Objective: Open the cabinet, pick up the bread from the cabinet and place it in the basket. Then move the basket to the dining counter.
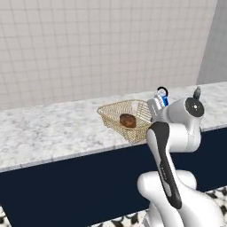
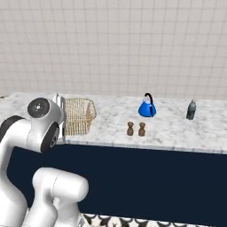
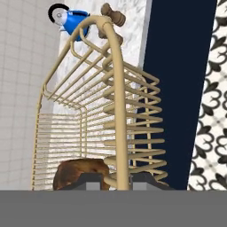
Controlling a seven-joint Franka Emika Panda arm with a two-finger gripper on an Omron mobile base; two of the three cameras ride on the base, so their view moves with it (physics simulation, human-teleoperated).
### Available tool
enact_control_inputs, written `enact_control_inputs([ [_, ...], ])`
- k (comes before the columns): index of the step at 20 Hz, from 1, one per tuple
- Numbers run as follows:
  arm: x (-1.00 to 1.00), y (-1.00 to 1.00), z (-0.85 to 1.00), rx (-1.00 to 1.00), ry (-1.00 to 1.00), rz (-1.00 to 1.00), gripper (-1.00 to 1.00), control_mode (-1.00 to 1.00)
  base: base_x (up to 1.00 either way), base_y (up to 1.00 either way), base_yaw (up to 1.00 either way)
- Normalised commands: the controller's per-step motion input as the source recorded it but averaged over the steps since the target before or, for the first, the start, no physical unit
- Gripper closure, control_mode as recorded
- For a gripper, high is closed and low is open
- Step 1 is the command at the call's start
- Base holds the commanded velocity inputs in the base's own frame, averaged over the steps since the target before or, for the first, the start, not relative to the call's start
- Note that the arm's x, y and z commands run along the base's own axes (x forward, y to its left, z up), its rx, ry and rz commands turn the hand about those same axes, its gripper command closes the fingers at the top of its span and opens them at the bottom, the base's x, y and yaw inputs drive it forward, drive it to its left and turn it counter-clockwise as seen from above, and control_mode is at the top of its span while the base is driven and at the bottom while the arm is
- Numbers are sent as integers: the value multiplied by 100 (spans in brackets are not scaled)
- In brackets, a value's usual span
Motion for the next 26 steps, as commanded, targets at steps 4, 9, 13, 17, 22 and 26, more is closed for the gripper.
enact_control_inputs([
  [4,0,0,0,0,0,0,100,100,45,-17,18],
  [9,0,0,0,0,0,0,100,100,32,-43,14],
  [13,0,0,0,0,0,0,100,100,51,-42,9],
  [17,0,0,0,0,0,0,100,100,59,-23,9],
  [22,0,0,0,0,0,0,100,100,44,-15,6],
  [26,0,0,0,0,0,0,100,100,2,-1,0],
])
